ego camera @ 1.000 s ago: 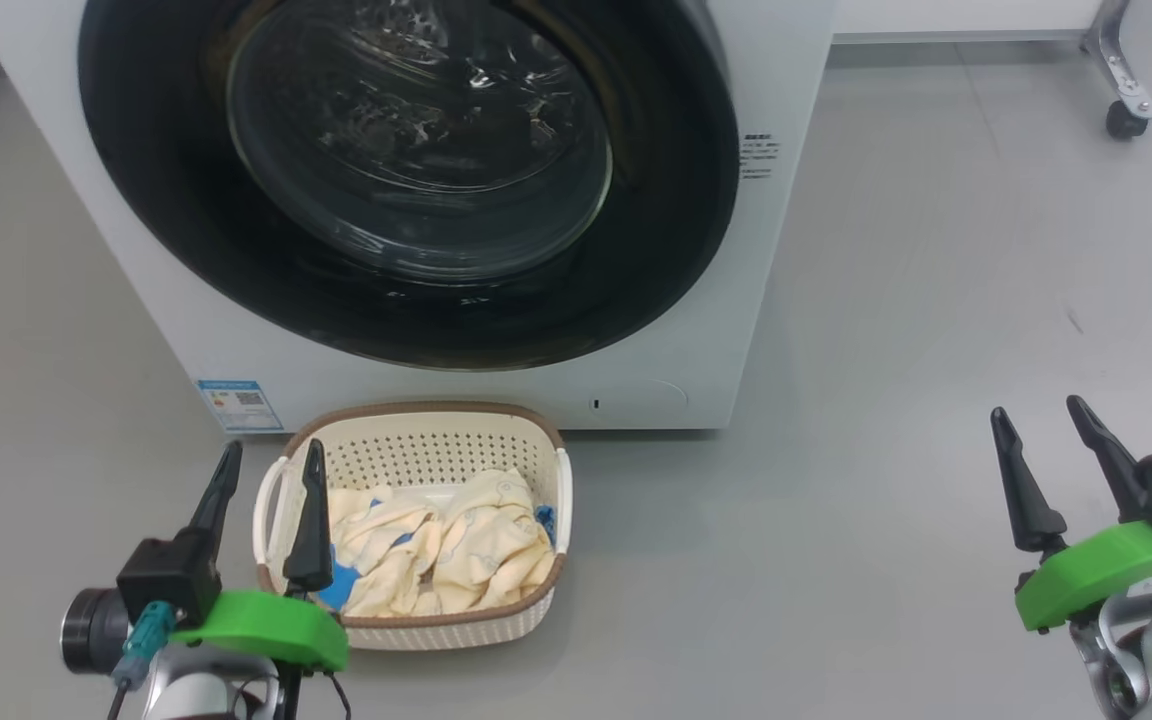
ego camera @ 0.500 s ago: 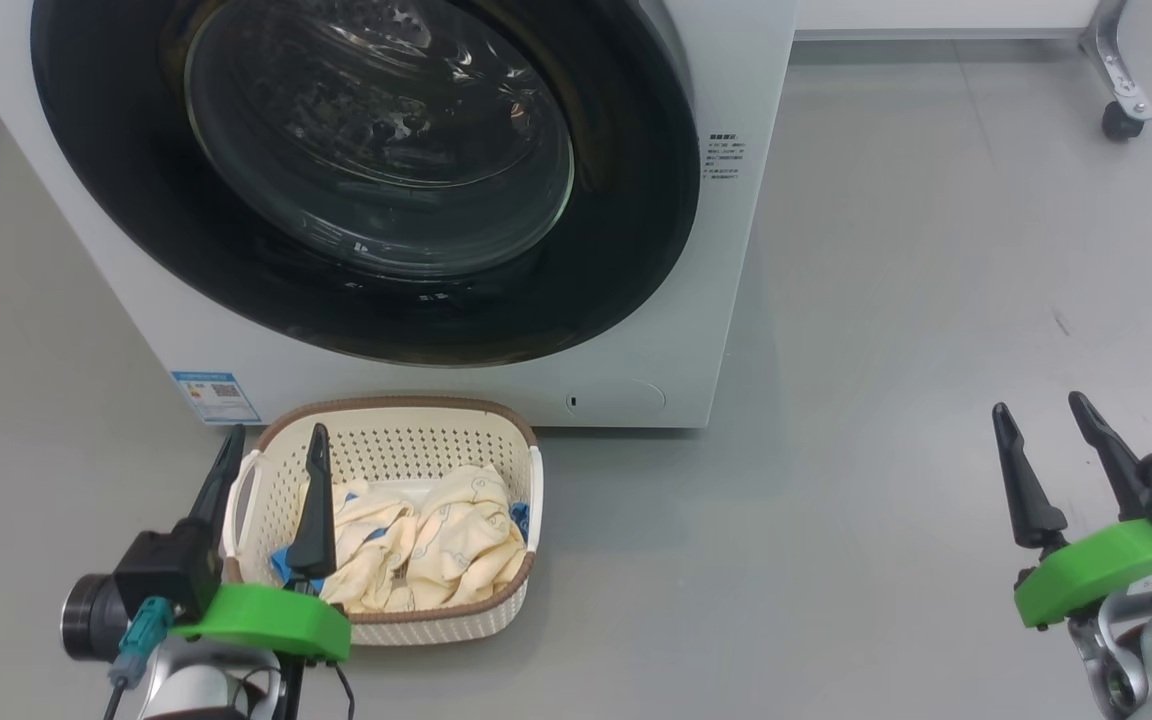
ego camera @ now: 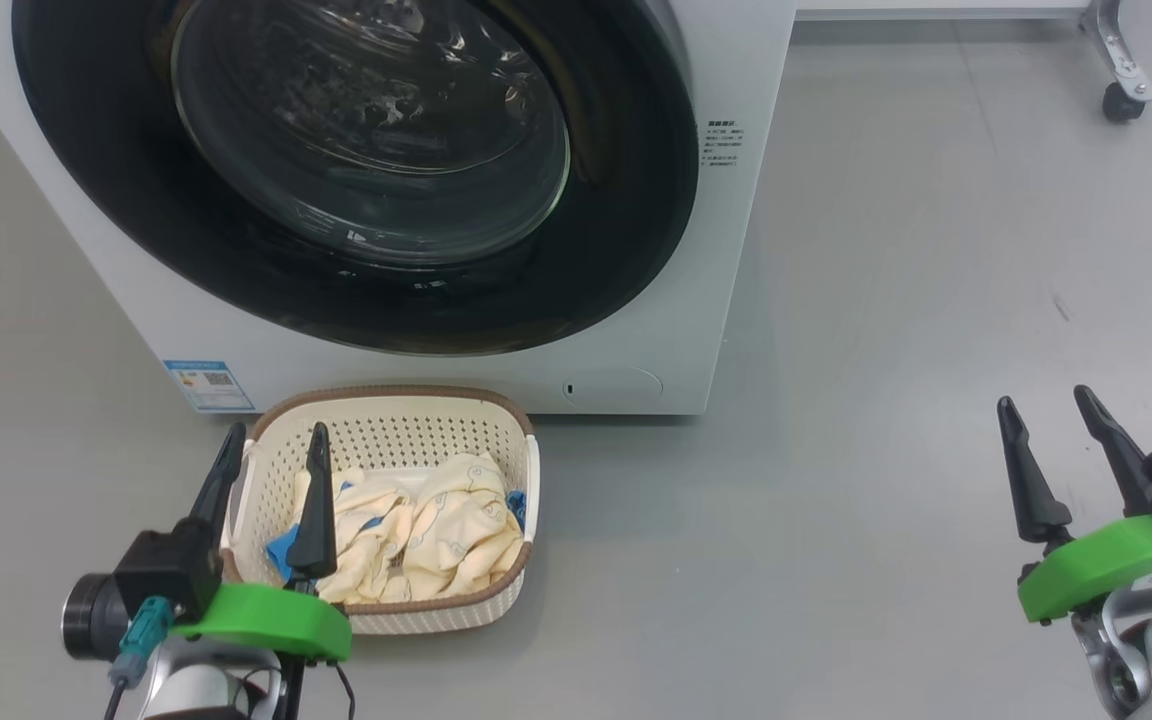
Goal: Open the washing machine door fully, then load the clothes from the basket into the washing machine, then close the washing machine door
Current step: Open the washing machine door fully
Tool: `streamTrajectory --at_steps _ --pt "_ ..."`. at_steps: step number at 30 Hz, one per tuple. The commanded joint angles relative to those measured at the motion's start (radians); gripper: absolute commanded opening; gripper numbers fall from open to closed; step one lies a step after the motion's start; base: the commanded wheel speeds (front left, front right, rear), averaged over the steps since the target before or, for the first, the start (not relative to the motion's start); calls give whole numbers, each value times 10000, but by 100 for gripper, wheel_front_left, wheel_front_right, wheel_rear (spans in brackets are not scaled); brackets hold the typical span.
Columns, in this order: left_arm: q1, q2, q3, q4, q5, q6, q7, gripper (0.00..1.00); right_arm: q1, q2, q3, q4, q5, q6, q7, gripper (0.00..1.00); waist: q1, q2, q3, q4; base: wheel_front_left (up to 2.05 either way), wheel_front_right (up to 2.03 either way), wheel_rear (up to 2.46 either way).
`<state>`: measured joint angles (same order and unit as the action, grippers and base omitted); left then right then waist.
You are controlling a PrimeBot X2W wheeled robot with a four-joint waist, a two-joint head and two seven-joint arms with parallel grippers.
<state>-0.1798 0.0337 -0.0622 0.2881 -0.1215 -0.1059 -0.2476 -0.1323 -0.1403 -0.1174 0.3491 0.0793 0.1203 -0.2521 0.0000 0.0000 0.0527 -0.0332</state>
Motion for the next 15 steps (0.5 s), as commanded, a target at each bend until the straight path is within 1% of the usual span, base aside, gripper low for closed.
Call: streamTrajectory --at_steps 1,10,15 --pt "-486 166 364 -384 88 -33 -141 100 -527 -99 156 -356 -16 104 -97 100 0 0 53 2 0 0 0" --pt "-672 166 315 -527 80 -28 -141 100 -752 -70 108 -473 139 104 -97 100 0 0 524 69 0 0 0" --pt "-773 166 313 -583 125 -37 -141 100 -1084 -12 -100 -524 492 104 -97 100 0 0 828 115 0 0 0"
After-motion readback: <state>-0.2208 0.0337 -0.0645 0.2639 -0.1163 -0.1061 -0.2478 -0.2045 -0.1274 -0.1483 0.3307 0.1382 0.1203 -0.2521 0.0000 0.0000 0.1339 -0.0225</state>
